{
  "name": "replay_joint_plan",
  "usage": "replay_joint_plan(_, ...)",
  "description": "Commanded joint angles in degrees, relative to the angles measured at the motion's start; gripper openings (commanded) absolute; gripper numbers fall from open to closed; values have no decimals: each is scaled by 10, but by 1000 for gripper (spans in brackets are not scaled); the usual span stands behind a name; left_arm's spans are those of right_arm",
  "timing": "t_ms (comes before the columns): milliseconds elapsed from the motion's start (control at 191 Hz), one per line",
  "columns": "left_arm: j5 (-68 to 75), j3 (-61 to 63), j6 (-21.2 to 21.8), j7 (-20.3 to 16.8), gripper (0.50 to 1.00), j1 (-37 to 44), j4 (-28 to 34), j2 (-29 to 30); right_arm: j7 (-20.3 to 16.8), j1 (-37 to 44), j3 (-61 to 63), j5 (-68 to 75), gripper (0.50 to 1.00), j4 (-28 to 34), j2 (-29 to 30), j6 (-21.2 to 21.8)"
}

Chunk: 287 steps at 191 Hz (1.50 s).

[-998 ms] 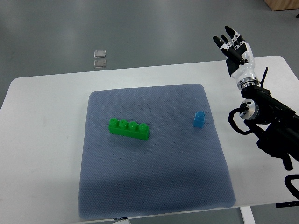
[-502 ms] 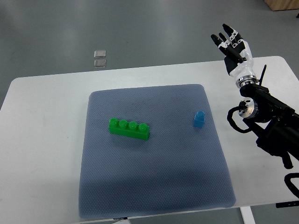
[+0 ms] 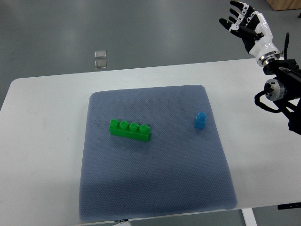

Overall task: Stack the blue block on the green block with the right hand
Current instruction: 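Swing the right hand over the mat above the small blue block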

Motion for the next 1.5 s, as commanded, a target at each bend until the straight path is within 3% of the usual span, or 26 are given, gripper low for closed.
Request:
replay_joint_plan(0, 0, 0, 1, 0, 1000, 0, 1, 0, -16, 27, -67, -70, 930, 13, -29, 24)
replay_joint_plan(324, 0, 1, 0, 0, 1000, 0, 1, 0, -17, 127, -190, -411, 930, 133, -137, 100)
replay_joint_plan(591, 0, 0, 0, 0, 1000, 0, 1, 0, -17, 172, -230, -611, 930, 206, -155, 159)
replay_joint_plan(747, 0, 0, 0, 0, 1000, 0, 1, 0, -18, 165, -258, -760, 930, 218, -121, 151)
replay_joint_plan(899, 0, 0, 0, 0, 1000, 0, 1, 0, -33, 155, -268, -815, 928, 211, -96, 128)
replay_joint_plan(1495, 0, 0, 0, 0, 1000, 0, 1, 0, -46, 122, -292, -859, 928, 187, -72, 70)
